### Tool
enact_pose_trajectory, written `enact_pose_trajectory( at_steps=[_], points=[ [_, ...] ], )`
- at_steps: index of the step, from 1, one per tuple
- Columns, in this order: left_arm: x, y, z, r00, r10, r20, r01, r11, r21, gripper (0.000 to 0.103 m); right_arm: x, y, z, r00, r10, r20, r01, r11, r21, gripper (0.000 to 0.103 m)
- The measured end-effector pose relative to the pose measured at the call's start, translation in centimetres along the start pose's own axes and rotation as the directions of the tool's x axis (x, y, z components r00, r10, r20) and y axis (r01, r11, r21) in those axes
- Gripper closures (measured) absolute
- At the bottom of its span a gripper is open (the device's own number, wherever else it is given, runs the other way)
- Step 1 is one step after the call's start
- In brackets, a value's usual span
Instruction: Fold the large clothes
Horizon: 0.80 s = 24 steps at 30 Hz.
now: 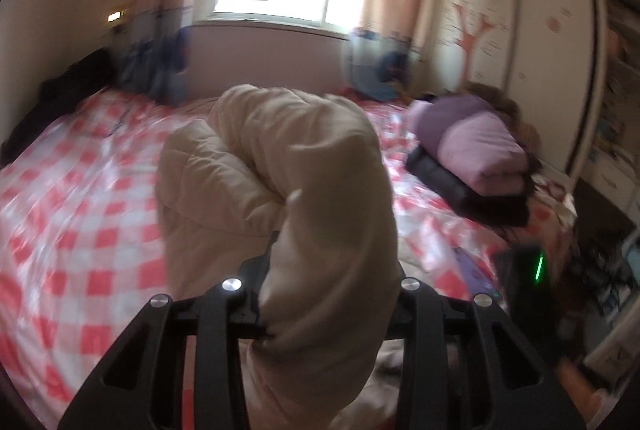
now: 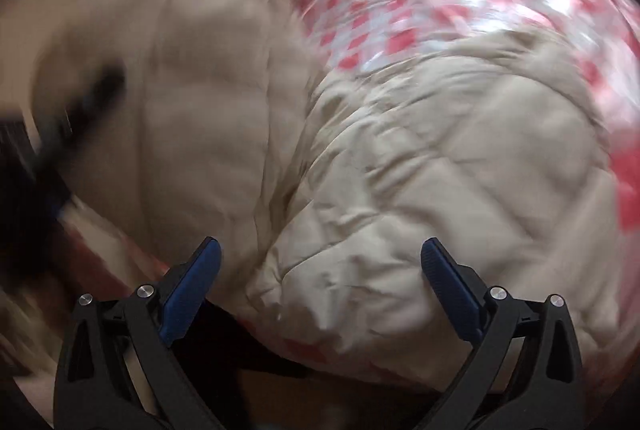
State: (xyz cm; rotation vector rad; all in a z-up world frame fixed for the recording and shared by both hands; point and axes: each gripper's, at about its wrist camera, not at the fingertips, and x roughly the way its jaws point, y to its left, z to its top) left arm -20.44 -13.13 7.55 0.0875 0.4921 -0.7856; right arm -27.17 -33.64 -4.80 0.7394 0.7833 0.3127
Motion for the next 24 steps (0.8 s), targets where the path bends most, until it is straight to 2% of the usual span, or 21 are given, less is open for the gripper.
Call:
enact_pose_trajectory(
  at_steps=[2, 6, 8, 11, 13, 15, 18, 19, 20, 21, 24],
  points=[
    [2.0, -2.6, -0.5, 0.999, -0.033, -0.022, 0.034, 0.998, 0.055, 0.067, -4.1, -3.4, 1.2, 0.996, 0.01, 0.09, -0.019, 0.995, 0.096, 0.006],
    [7.4, -8.3, -2.4, 0.988, -0.098, -0.116, 0.115, 0.981, 0.156, 0.068, -9.9, -6.9, 3.9, 0.982, -0.05, 0.181, 0.027, 0.991, 0.131, 0.006],
    [9.9, -10.9, -3.9, 0.98, -0.099, -0.173, 0.134, 0.968, 0.21, 0.068, -11.6, -6.7, 5.2, 0.975, -0.083, 0.205, 0.063, 0.993, 0.101, 0.006],
    [11.9, -13.9, -5.6, 0.98, -0.048, -0.194, 0.106, 0.947, 0.302, 0.068, -12.4, -5.4, 7.3, 0.977, -0.09, 0.195, 0.088, 0.996, 0.022, 0.006],
    [12.5, -15.1, -6.1, 0.981, -0.016, -0.195, 0.084, 0.934, 0.347, 0.063, -11.0, -3.9, 9.2, 0.984, -0.106, 0.142, 0.115, 0.991, -0.061, 0.006],
    [12.4, -15.8, -6.5, 0.981, -0.016, -0.192, 0.088, 0.925, 0.37, 0.04, -8.7, -3.2, 11.5, 0.988, -0.135, 0.076, 0.144, 0.98, -0.137, 0.006],
    [11.4, -16.8, -7.7, 0.981, 0.007, -0.192, 0.076, 0.902, 0.424, 0.03, -3.3, -2.0, 12.9, 0.973, -0.222, -0.056, 0.201, 0.944, -0.261, 0.006],
    [11.0, -17.0, -7.8, 0.98, 0.007, -0.197, 0.081, 0.897, 0.435, 0.03, -1.6, -2.1, 12.9, 0.96, -0.264, -0.092, 0.228, 0.93, -0.289, 0.006],
    [10.3, -16.9, -7.8, 0.977, -0.005, -0.212, 0.099, 0.896, 0.434, 0.03, 0.7, -2.6, 12.6, 0.923, -0.358, -0.139, 0.298, 0.897, -0.327, 0.006],
    [9.5, -16.5, -7.7, 0.973, -0.03, -0.229, 0.126, 0.901, 0.416, 0.03, 1.7, -2.7, 11.6, 0.908, -0.393, -0.147, 0.324, 0.879, -0.35, 0.006],
    [5.7, -13.8, -6.2, 0.953, -0.137, -0.27, 0.216, 0.933, 0.287, 0.03, 2.0, -4.1, 10.6, 0.882, -0.459, -0.104, 0.401, 0.848, -0.347, 0.006]
  ],
)
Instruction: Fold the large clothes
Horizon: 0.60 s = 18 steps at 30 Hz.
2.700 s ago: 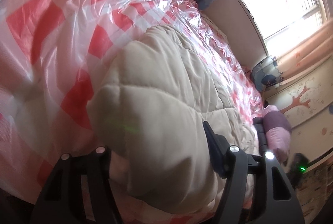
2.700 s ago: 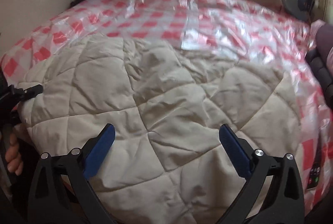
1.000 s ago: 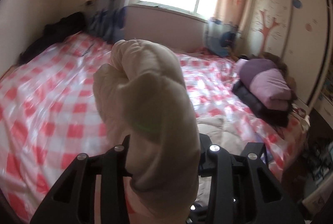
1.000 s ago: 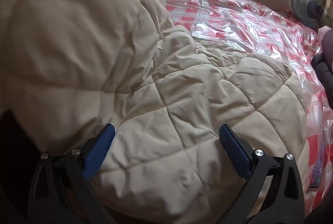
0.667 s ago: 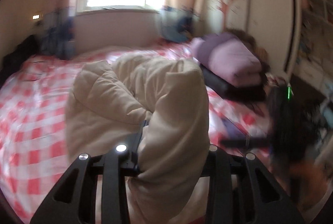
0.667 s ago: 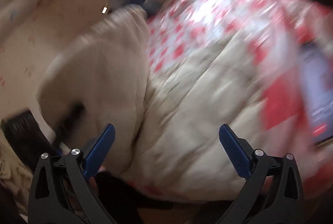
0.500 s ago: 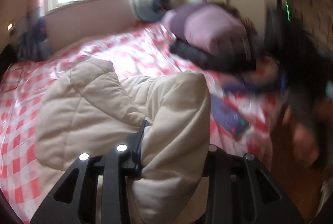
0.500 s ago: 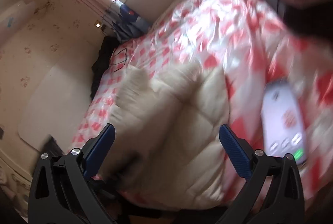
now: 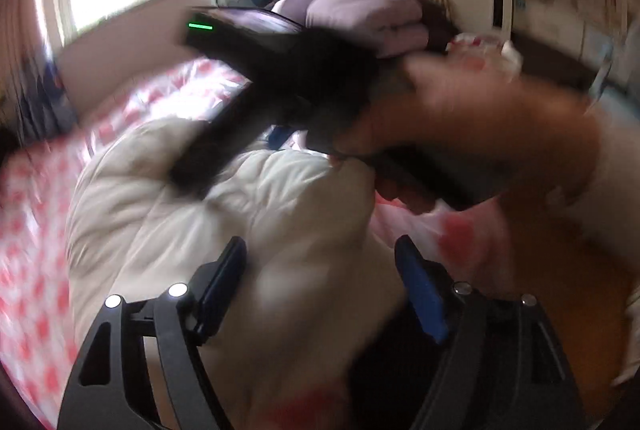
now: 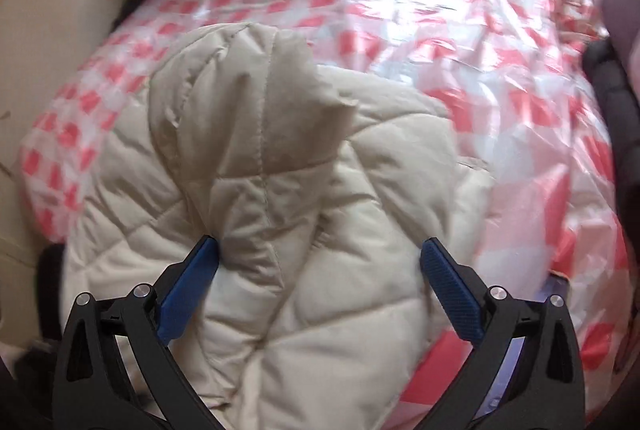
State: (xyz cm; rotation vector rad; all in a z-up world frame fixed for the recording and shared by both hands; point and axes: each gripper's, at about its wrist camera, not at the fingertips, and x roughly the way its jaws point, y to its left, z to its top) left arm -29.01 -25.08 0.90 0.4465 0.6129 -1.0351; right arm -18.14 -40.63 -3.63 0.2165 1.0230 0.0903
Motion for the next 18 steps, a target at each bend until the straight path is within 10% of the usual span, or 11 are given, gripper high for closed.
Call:
enact_pose_trajectory(
  at_steps=[5, 9, 11, 13, 18],
  points=[
    [-5.7, 9.3, 1.6, 0.993, 0.056, 0.105, -0.023, 0.957, -0.289, 0.023, 0.9, -2.7, -3.4, 0.999, -0.049, -0.004, 0.049, 0.997, 0.061, 0.006],
    [-1.6, 15.4, 2.4, 0.995, 0.073, 0.068, -0.036, 0.898, -0.44, 0.021, 1.0, -3.5, -4.0, 0.998, -0.066, -0.018, 0.067, 0.995, 0.069, 0.006],
    [2.5, 15.9, 1.3, 0.999, 0.029, -0.025, -0.037, 0.891, -0.453, 0.021, -0.2, -3.3, -3.7, 0.994, -0.109, -0.018, 0.11, 0.992, 0.061, 0.006],
    [4.3, 14.0, 0.4, 0.988, 0.136, -0.077, -0.154, 0.92, -0.36, 0.02, -2.6, -2.8, -3.3, 0.991, -0.119, 0.057, 0.115, 0.991, 0.068, 0.006],
    [4.5, 10.6, 0.1, 0.982, 0.176, -0.072, -0.188, 0.953, -0.238, 0.02, -5.4, -0.5, 0.9, 0.975, -0.084, 0.207, 0.07, 0.995, 0.072, 0.006]
  ],
)
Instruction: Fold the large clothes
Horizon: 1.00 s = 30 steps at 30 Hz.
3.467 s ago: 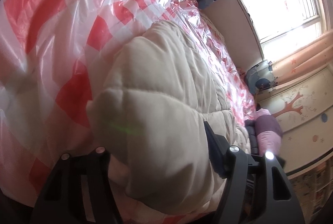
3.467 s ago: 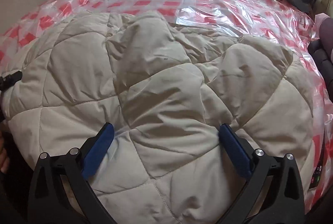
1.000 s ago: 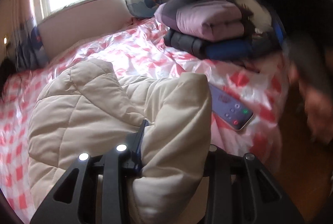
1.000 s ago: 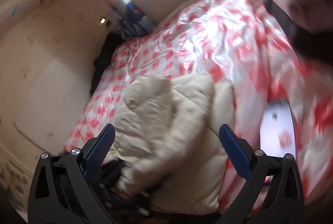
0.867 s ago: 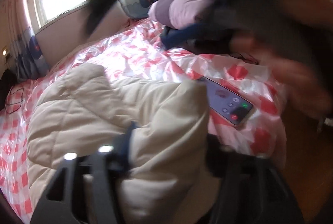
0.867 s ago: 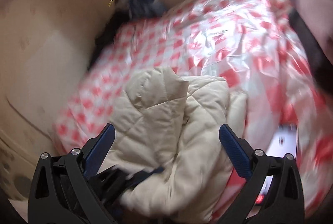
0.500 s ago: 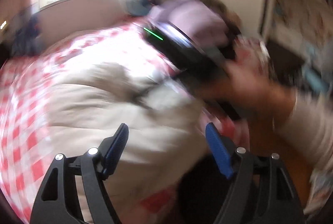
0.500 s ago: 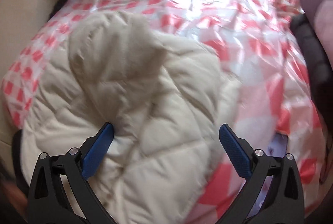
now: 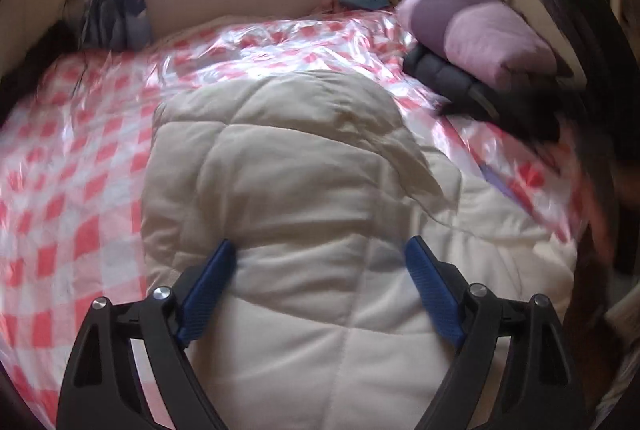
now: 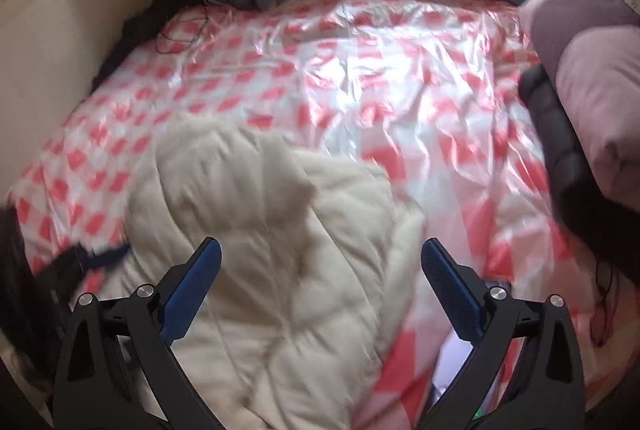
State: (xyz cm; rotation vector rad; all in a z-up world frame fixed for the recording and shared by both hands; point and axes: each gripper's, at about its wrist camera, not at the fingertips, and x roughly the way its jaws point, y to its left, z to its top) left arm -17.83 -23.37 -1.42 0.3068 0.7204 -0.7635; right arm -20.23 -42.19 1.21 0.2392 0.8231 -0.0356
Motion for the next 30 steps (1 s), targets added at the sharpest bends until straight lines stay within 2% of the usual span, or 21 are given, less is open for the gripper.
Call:
enact_pose_trajectory(
  at_steps=[1, 3, 5, 7, 9, 10, 12, 14, 16, 18, 21, 24, 26, 28, 30],
  points=[
    [0.4, -0.2, 0.4, 1.0, 0.004, -0.005, -0.004, 1.0, 0.027, 0.02, 1.2, 0.5, 0.7, 1.0, -0.005, -0.013, 0.005, 1.0, -0.005, 0.006],
    [0.3, -1.3, 0.1, 1.0, 0.01, -0.009, -0.01, 0.996, 0.083, 0.02, 5.3, 0.8, 0.7, 0.991, -0.093, -0.095, 0.09, 0.995, -0.038, 0.006],
    [-0.2, -0.7, 0.3, 0.998, -0.064, -0.027, 0.065, 0.996, 0.06, 0.02, 8.6, 0.0, -1.0, 0.986, -0.081, -0.143, 0.08, 0.997, -0.011, 0.006],
    [-1.7, 1.5, 0.9, 0.984, -0.177, -0.025, 0.175, 0.982, -0.068, 0.02, 8.8, -1.6, -2.2, 0.991, -0.044, -0.13, 0.053, 0.996, 0.073, 0.006],
    [-2.9, 4.3, 1.1, 0.974, -0.227, 0.012, 0.226, 0.955, -0.192, 0.02, 8.1, -2.2, -2.5, 0.993, -0.029, -0.117, 0.043, 0.993, 0.113, 0.006],
    [-3.2, 6.0, 1.2, 0.972, -0.231, 0.033, 0.232, 0.94, -0.25, 0.02, 7.9, -2.4, -2.6, 0.995, -0.023, -0.099, 0.036, 0.991, 0.132, 0.006],
    [-2.6, 8.1, 1.1, 0.981, -0.194, 0.023, 0.192, 0.937, -0.29, 0.02, 8.0, -2.6, -3.3, 0.998, -0.014, -0.055, 0.023, 0.985, 0.169, 0.006],
    [-0.1, 8.6, 0.5, 0.978, -0.201, -0.052, 0.178, 0.943, -0.281, 0.02, 8.0, -2.4, -4.3, 0.999, -0.032, 0.026, 0.027, 0.982, 0.189, 0.006],
    [0.8, 7.9, 0.2, 0.989, -0.141, -0.05, 0.126, 0.967, -0.22, 0.019, 8.2, -2.3, -5.1, 0.994, -0.039, 0.101, 0.017, 0.977, 0.213, 0.006],
    [0.9, 7.7, 1.1, 0.992, -0.12, -0.043, 0.11, 0.975, -0.194, 0.018, 9.0, -2.9, -5.2, 0.989, -0.011, 0.149, -0.027, 0.968, 0.249, 0.006],
    [1.2, 9.0, 2.5, 0.995, -0.099, -0.017, 0.094, 0.975, -0.2, 0.018, 11.9, -4.0, -3.5, 0.982, 0.109, 0.157, -0.156, 0.933, 0.326, 0.006],
    [2.9, 9.6, 1.8, 0.997, -0.031, -0.068, 0.018, 0.984, -0.178, 0.016, 13.4, -3.3, -1.8, 0.978, 0.144, 0.151, -0.184, 0.937, 0.298, 0.006],
    [3.0, 9.7, 1.2, 0.998, -0.029, -0.064, 0.017, 0.983, -0.183, 0.016, 13.6, -3.1, -0.8, 0.981, 0.163, 0.103, -0.184, 0.949, 0.255, 0.006],
    [2.7, 9.3, 0.7, 0.998, -0.015, -0.061, 0.004, 0.985, -0.171, 0.016, 11.4, -3.2, -0.3, 0.988, 0.14, 0.07, -0.153, 0.955, 0.252, 0.006],
    [2.6, 9.3, 0.3, 0.998, -0.007, -0.057, -0.004, 0.983, -0.184, 0.016, 8.0, -2.3, -0.9, 0.981, 0.133, 0.143, -0.163, 0.961, 0.224, 0.006]
  ],
)
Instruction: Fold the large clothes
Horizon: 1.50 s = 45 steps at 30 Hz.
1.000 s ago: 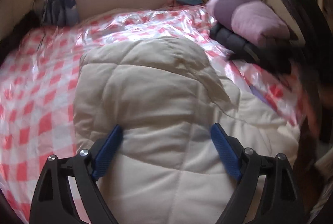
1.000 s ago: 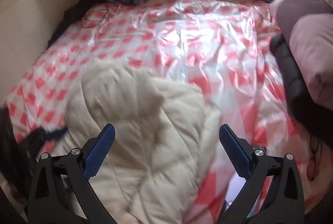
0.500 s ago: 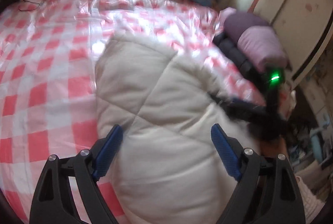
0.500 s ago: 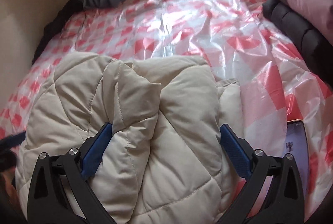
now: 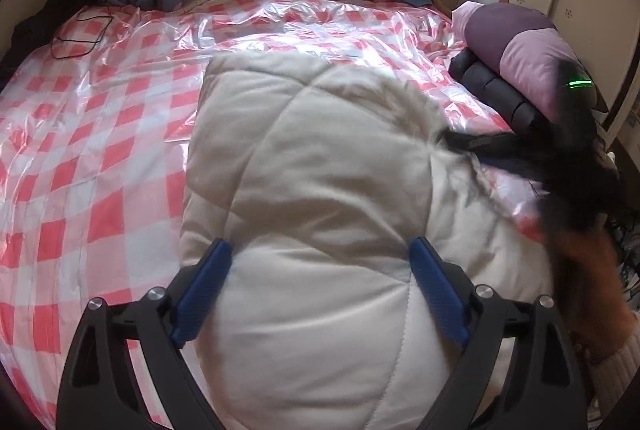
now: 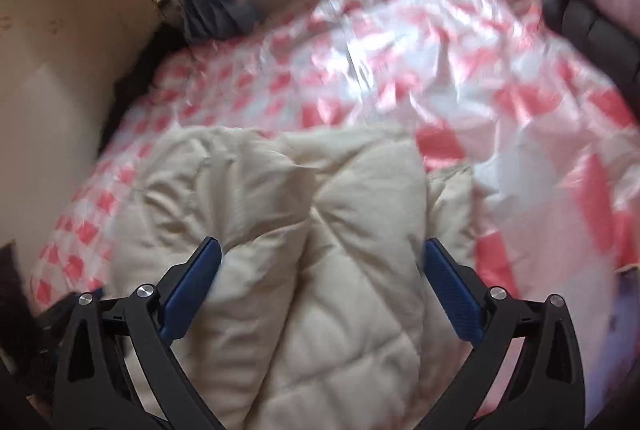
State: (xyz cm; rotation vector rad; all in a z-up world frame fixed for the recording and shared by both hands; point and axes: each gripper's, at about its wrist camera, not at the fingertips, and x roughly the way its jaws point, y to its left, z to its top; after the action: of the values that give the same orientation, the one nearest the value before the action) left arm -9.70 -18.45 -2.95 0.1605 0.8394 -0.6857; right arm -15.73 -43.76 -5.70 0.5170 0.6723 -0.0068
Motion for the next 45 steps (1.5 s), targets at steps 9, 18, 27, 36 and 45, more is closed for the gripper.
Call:
enact_pose_trajectory(
  at_steps=[9, 18, 27, 36, 45],
  points=[
    [0.1, 0.1, -0.6, 0.999, 0.049, 0.019, -0.048, 0.997, -0.065, 0.015, -0.8, 1.1, -2.2, 0.998, -0.007, 0.064, 0.011, 0.998, -0.066, 0.006],
    [0.6, -1.0, -1.2, 0.997, 0.077, 0.011, -0.077, 0.997, 0.029, 0.013, 0.5, 2.5, -4.9, 0.984, -0.054, -0.169, 0.018, 0.979, -0.202, 0.006],
    [-3.0, 4.8, -0.3, 0.999, -0.03, 0.025, 0.034, 0.983, -0.181, 0.013, -0.7, 2.3, -5.7, 0.974, -0.077, -0.213, 0.051, 0.991, -0.125, 0.006],
    [0.4, 6.3, -3.9, 0.996, -0.093, 0.003, 0.086, 0.915, -0.395, 0.011, 4.5, 1.9, -2.8, 0.982, 0.011, -0.191, -0.051, 0.978, -0.203, 0.006],
    [-1.6, 3.7, -0.3, 0.998, 0.029, 0.049, -0.02, 0.984, -0.175, 0.011, -0.2, 0.8, -3.3, 0.978, 0.03, -0.207, -0.044, 0.997, -0.067, 0.006]
  ],
)
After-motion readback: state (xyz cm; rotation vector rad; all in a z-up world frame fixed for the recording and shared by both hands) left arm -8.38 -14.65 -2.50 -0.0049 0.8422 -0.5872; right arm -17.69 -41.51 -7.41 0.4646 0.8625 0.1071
